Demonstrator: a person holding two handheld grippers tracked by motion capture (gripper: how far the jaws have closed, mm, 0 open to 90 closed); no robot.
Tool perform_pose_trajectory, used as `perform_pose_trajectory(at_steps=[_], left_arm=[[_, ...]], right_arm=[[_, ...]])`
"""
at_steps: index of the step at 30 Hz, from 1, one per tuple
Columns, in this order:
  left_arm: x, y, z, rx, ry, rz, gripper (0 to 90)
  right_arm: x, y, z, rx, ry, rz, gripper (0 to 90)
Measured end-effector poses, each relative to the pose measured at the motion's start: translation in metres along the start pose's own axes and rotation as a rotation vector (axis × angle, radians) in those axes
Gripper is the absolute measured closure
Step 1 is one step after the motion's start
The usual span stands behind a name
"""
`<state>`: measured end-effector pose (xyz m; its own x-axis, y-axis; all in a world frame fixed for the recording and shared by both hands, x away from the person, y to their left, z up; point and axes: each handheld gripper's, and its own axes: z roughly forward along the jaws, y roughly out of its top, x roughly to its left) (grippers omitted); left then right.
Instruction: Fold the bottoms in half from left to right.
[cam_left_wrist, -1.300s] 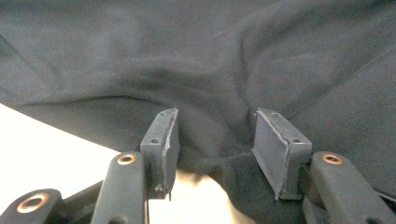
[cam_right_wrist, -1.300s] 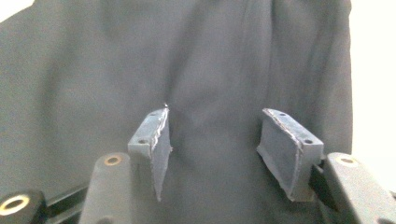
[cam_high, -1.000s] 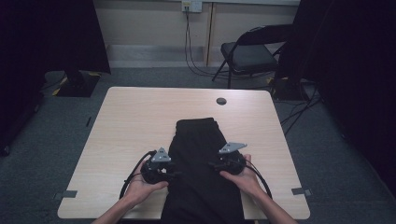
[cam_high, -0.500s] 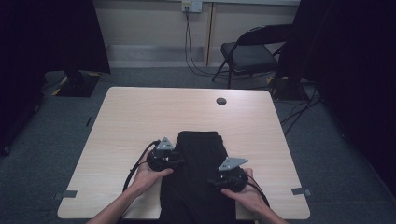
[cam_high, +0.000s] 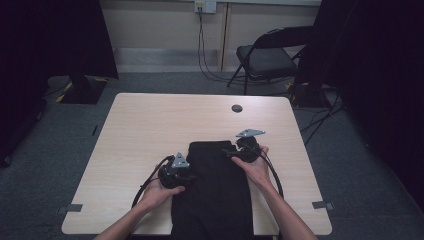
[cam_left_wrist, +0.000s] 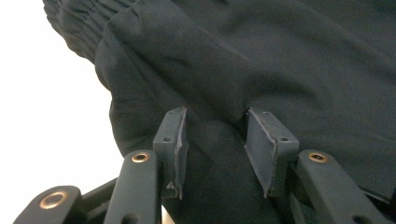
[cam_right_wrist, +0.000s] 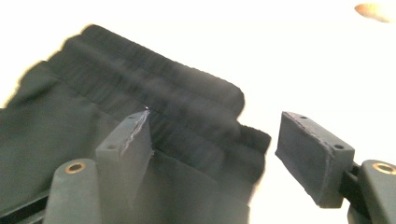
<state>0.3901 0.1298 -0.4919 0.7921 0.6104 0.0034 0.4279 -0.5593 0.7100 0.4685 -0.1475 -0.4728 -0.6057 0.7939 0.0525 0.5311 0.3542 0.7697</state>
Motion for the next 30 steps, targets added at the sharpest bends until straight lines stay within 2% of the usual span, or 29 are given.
perform_pose_trajectory(at_steps=[2,4,6,8,10,12,14,17,20,21,23,25,26,27,29,30], left_arm=[[0.0,-0.004,-0.002,-0.019,-0.009,-0.016,58.0],[-0.001,-0.004,-0.002,-0.013,-0.008,-0.016,58.1],[-0.002,-0.004,-0.003,-0.006,0.0,-0.011,58.0],[-0.002,-0.004,-0.004,0.003,-0.009,-0.012,57.8],[0.001,-0.004,-0.005,0.002,-0.032,-0.031,56.8],[0.004,-0.006,-0.006,-0.012,-0.026,-0.063,54.1],[0.008,-0.005,-0.007,-0.024,-0.016,-0.069,52.1],[0.017,-0.002,-0.016,-0.096,0.034,-0.109,49.1],[0.029,0.002,-0.02,-0.142,0.043,-0.153,44.7],[0.033,0.003,-0.019,-0.138,0.038,-0.166,44.0],[0.043,0.006,-0.018,-0.145,0.003,-0.224,42.4],[0.05,0.006,-0.015,-0.163,-0.024,-0.255,41.8],[0.052,0.006,-0.011,-0.158,-0.059,-0.276,41.7],[0.052,0.006,-0.007,-0.141,-0.072,-0.282,40.9],[0.048,0.005,0.001,-0.091,-0.055,-0.233,40.7],[0.047,0.004,0.005,-0.069,-0.053,-0.229,41.1]], right_arm=[[-0.001,-0.005,0.006,0.024,-0.006,0.001,25.7],[-0.001,-0.011,0.011,0.045,0.001,-0.001,25.9],[-0.002,-0.014,0.013,0.04,0.013,0.008,26.4],[-0.002,-0.016,0.015,0.042,0.034,0.021,30.0],[-0.003,-0.019,0.017,0.031,0.066,0.046,35.2],[-0.003,-0.019,0.017,0.03,0.072,0.039,37.8],[-0.002,-0.019,0.016,0.035,0.077,0.03,41.9],[0.0,-0.019,0.015,0.048,0.084,0.019,47.7],[0.002,-0.02,0.013,0.049,0.102,0.004,57.4],[0.003,-0.02,0.013,0.051,0.106,0.0,59.6],[0.005,-0.021,0.012,0.048,0.113,-0.006,62.2],[0.005,-0.023,0.011,0.048,0.125,0.007,63.7],[0.006,-0.024,0.011,0.045,0.13,0.006,64.9],[0.006,-0.024,0.011,0.042,0.134,0.008,65.2],[0.008,-0.025,0.01,0.043,0.145,0.005,65.4],[0.009,-0.025,0.01,0.048,0.147,0.0,65.4]])
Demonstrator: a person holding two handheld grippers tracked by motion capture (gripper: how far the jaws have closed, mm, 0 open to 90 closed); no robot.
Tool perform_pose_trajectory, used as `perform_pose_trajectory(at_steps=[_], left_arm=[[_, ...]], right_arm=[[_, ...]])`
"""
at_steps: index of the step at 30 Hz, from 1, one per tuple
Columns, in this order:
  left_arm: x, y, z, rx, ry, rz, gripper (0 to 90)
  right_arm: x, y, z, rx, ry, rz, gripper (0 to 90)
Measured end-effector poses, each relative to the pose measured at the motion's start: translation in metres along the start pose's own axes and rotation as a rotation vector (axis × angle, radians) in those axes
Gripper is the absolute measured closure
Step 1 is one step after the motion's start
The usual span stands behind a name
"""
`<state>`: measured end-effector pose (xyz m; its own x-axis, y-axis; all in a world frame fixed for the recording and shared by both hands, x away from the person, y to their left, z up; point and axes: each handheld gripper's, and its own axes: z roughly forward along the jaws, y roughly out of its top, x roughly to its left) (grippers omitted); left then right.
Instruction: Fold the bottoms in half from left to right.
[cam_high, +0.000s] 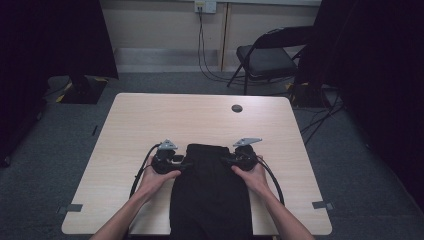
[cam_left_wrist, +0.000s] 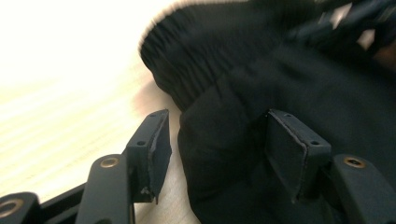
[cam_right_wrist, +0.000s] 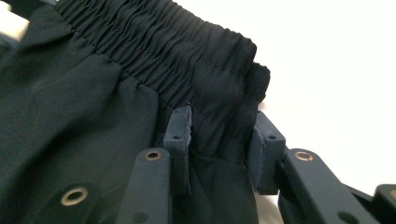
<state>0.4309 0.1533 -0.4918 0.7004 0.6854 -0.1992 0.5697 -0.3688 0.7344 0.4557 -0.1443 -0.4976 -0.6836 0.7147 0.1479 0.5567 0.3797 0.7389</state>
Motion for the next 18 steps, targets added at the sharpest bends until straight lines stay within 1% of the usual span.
perform_pose_trajectory(at_steps=[1,3,5,6,7,9,11,12,13,15,16,17,18], left_arm=[[-0.001,0.0,0.002,0.009,0.011,-0.001,41.6],[-0.002,-0.001,0.006,0.006,0.006,0.004,45.6],[-0.003,0.0,0.008,0.003,0.01,0.011,46.3],[-0.004,0.001,0.009,0.002,0.02,0.011,46.6],[-0.005,0.001,0.01,-0.004,0.025,0.013,47.0],[-0.007,0.002,0.012,-0.009,0.029,0.021,45.2],[-0.006,0.001,0.013,-0.021,0.024,0.002,45.3],[-0.005,0.002,0.012,-0.02,0.028,0.003,46.9],[-0.004,0.002,0.012,-0.017,0.032,0.001,52.5],[-0.001,0.002,0.011,-0.015,0.022,-0.014,61.7],[-0.001,0.002,0.01,-0.01,0.021,-0.009,66.7],[-0.001,0.002,0.009,0.002,0.02,-0.01,69.7],[-0.002,0.002,0.007,-0.005,0.019,-0.007,72.2]], right_arm=[[0.001,0.0,0.0,0.001,0.003,-0.005,65.5],[0.002,-0.001,0.0,-0.004,0.003,-0.001,65.8],[0.002,-0.002,0.0,-0.01,0.005,0.006,67.1],[0.002,-0.002,0.0,-0.012,0.004,0.009,67.5],[0.002,-0.002,0.0,-0.013,0.001,0.001,67.8],[0.003,-0.001,-0.001,-0.008,0.001,0.014,68.1],[0.003,-0.002,-0.001,-0.017,-0.002,0.031,68.6],[0.002,-0.002,-0.001,-0.021,0.004,0.041,68.9],[0.001,-0.002,-0.001,-0.019,0.008,0.046,69.5],[0.001,-0.001,-0.001,-0.024,0.002,0.048,70.5],[0.001,0.0,-0.002,-0.024,-0.001,0.051,70.9],[0.001,0.0,-0.002,-0.033,-0.002,0.056,71.3],[0.001,0.002,-0.004,-0.041,0.006,0.065,71.7]])
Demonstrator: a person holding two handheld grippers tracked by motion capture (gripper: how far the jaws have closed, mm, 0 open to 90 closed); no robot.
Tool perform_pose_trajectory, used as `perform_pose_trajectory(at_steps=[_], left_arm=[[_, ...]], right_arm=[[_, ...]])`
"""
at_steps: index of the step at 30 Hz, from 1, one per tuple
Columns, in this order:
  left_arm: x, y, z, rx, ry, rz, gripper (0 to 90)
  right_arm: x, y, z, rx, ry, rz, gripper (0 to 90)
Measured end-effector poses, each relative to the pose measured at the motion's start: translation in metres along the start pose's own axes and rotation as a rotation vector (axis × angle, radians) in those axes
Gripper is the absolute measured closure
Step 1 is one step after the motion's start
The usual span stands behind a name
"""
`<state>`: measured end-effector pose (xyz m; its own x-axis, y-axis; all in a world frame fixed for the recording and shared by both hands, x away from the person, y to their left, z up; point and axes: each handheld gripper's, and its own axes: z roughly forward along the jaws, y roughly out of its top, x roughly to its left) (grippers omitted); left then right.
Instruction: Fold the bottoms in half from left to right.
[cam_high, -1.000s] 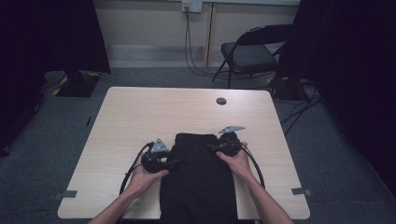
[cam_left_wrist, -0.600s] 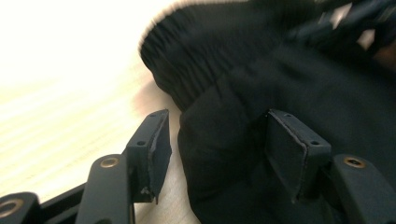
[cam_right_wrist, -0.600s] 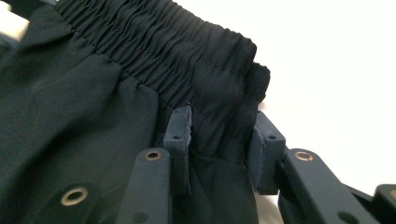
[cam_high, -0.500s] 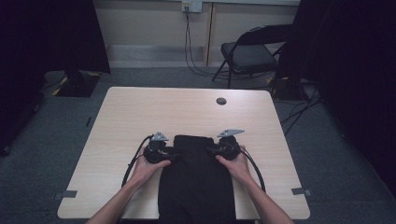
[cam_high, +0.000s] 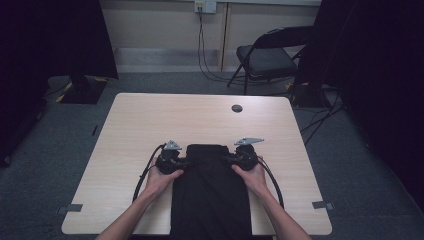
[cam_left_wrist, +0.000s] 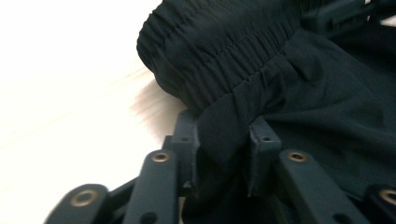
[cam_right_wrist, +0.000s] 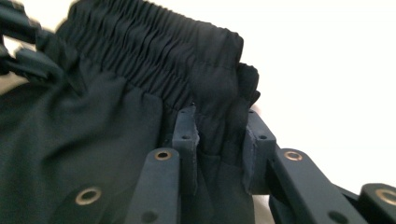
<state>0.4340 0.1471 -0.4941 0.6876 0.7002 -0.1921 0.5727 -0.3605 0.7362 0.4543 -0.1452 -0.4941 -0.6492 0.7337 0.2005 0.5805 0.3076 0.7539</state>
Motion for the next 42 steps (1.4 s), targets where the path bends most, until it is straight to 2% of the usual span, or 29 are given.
perform_pose_trajectory(at_steps=[2,5,8,12,16,23,29,31,33,36,40,42], left_arm=[[-0.001,0.002,-0.005,-0.022,0.009,-0.002,76.5],[0.001,0.008,-0.015,-0.062,0.005,-0.008,78.4],[0.001,0.017,-0.027,-0.116,0.003,0.005,78.8],[0.0,0.03,-0.039,-0.143,0.016,0.025,78.5],[0.002,0.047,-0.053,-0.194,0.027,0.026,77.9],[0.005,0.079,-0.083,-0.291,0.043,0.06,78.0],[0.005,0.1,-0.099,-0.352,0.069,0.077,78.5],[0.006,0.11,-0.104,-0.356,0.082,0.104,78.9],[0.01,0.118,-0.107,-0.379,0.066,0.088,79.6],[0.009,0.132,-0.112,-0.377,0.082,0.113,79.8],[0.013,0.156,-0.123,-0.419,0.102,0.121,80.0],[0.016,0.167,-0.129,-0.448,0.105,0.119,80.4]], right_arm=[[0.001,0.006,-0.006,-0.034,0.019,0.019,72.5],[0.006,0.017,-0.014,-0.075,0.027,0.005,72.9],[0.01,0.024,-0.023,-0.117,0.036,-0.003,73.0],[0.012,0.035,-0.032,-0.167,0.047,-0.009,73.0],[0.013,0.055,-0.041,-0.217,0.047,-0.022,73.0],[0.02,0.094,-0.062,-0.315,0.051,-0.048,73.2],[0.027,0.121,-0.078,-0.355,0.037,-0.086,73.3],[0.029,0.131,-0.083,-0.368,0.029,-0.098,73.3],[0.031,0.138,-0.088,-0.382,0.02,-0.112,73.3],[0.03,0.15,-0.094,-0.394,0.012,-0.118,73.4],[0.028,0.17,-0.099,-0.424,-0.004,-0.104,73.5],[0.031,0.182,-0.104,-0.44,-0.017,-0.113,73.5]])
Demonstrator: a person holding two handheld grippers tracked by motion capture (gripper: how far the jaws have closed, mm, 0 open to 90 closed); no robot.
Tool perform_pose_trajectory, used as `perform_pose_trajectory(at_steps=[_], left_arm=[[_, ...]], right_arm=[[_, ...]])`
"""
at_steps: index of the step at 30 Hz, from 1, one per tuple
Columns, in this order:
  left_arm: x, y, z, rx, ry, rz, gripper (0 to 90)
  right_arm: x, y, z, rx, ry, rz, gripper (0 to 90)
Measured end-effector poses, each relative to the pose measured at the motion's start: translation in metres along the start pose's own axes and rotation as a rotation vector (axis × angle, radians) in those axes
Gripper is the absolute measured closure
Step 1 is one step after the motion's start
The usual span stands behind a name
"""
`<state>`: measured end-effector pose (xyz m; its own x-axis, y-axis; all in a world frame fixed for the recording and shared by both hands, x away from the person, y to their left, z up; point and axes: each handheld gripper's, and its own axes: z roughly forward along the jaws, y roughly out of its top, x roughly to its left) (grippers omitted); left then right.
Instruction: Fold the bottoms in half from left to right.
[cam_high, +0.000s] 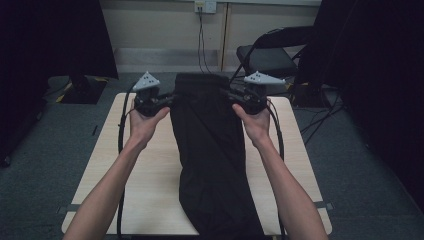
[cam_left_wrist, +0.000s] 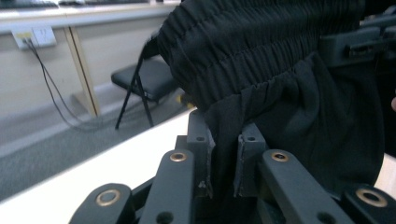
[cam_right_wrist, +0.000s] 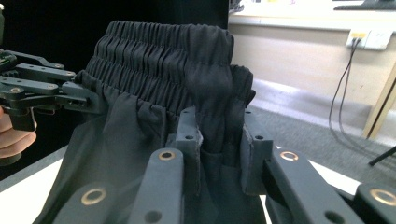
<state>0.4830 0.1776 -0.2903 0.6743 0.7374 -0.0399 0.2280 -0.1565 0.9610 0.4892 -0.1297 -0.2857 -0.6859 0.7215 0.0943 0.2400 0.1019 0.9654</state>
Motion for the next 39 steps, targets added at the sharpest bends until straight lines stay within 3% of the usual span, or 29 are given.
perform_pose_trajectory(at_steps=[8,12,14,15,17,20,22,25,28,30,34,36,37,39], left_arm=[[0.014,0.065,-0.01,-0.095,0.073,0.019,80.9],[0.016,0.11,-0.017,-0.142,0.118,0.059,80.9],[0.013,0.118,-0.019,-0.178,0.125,0.045,80.9],[0.01,0.115,-0.017,-0.166,0.127,0.054,80.9],[0.005,0.094,-0.01,-0.123,0.108,0.063,80.9],[-0.001,0.055,-0.001,-0.024,0.053,0.096,80.8],[-0.01,0.033,0.001,0.016,0.005,0.09,80.7],[-0.026,0.007,0.001,0.068,-0.038,0.095,80.4],[-0.042,-0.009,-0.009,0.059,-0.096,0.098,79.9],[-0.052,-0.02,-0.017,0.058,-0.134,0.095,79.8],[-0.069,-0.053,-0.029,0.127,-0.16,0.071,79.6],[-0.075,-0.07,-0.036,0.134,-0.194,0.032,79.3],[-0.079,-0.079,-0.038,0.152,-0.202,0.035,79.0],[-0.084,-0.098,-0.043,0.191,-0.227,-0.008,78.7]], right_arm=[[0.007,0.068,0.003,-0.075,-0.03,-0.054,73.6],[0.01,0.113,0.0,-0.139,-0.052,-0.069,73.7],[0.014,0.131,-0.004,-0.165,-0.071,-0.095,73.7],[0.016,0.136,-0.008,-0.183,-0.061,-0.101,73.8],[0.014,0.125,-0.012,-0.195,-0.033,-0.094,73.9],[0.0,0.079,-0.01,-0.101,-0.031,-0.097,73.9],[-0.009,0.047,-0.012,-0.07,0.001,-0.038,73.9],[-0.014,0.013,-0.02,-0.024,0.034,-0.002,73.8],[-0.015,-0.009,-0.036,-0.012,0.075,0.029,73.8],[-0.011,-0.02,-0.05,-0.012,0.114,0.042,73.8],[0.005,-0.043,-0.068,0.051,0.137,0.017,73.6],[0.012,-0.057,-0.073,0.078,0.155,0.023,73.6],[0.015,-0.064,-0.074,0.09,0.158,0.026,73.6],[0.02,-0.079,-0.076,0.122,0.177,0.034,73.4]])
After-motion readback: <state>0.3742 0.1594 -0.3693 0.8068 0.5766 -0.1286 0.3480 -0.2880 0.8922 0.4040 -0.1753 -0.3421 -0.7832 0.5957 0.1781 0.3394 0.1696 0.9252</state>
